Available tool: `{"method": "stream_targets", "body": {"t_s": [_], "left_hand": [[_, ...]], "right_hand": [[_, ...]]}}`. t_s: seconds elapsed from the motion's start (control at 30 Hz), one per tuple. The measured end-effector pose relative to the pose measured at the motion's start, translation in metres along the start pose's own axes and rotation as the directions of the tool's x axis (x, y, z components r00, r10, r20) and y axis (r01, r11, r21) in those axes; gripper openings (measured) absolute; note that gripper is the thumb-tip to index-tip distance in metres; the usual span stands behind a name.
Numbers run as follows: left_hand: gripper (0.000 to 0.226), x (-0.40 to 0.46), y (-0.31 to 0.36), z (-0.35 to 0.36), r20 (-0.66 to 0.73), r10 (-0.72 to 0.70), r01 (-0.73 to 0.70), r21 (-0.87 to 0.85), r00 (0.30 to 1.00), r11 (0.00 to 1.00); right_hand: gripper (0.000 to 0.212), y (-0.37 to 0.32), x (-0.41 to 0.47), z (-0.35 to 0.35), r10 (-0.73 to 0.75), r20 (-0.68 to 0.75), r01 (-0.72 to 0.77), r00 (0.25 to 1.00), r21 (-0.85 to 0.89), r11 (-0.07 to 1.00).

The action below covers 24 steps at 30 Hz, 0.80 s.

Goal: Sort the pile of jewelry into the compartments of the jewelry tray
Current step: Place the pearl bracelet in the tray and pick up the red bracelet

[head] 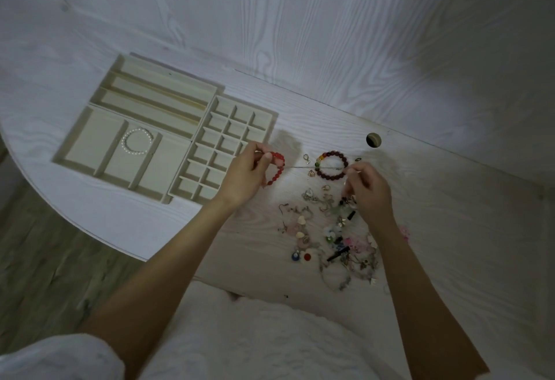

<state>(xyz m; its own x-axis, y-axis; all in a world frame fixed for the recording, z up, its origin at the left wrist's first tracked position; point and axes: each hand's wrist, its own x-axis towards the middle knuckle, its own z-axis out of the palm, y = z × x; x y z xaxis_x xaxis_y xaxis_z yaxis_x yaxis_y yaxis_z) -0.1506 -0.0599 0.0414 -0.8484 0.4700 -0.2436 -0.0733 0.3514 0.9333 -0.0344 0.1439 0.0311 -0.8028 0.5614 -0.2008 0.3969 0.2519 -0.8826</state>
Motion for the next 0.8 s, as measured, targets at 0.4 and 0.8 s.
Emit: {"method": "stream_targets", "body": {"t_s": [0.4,0.8], "left_hand": [[0.014,0.007,-0.002,0.003,-0.17,-0.101,0.095,-0.042,0.98,0.995],[0.029,-0.041,0.009,-0.053,-0.054,-0.061,0.05,-0.188,0.997,0.981]], "right_hand": [[0.021,0.023,-0.008,-0.009,-0.073,0.131,0.125,0.989,-0.457,0.881],[0.032,-0.061,-0.001,0.105,0.004,0.578,-0.103,0.816,0.139,0.985]]}}
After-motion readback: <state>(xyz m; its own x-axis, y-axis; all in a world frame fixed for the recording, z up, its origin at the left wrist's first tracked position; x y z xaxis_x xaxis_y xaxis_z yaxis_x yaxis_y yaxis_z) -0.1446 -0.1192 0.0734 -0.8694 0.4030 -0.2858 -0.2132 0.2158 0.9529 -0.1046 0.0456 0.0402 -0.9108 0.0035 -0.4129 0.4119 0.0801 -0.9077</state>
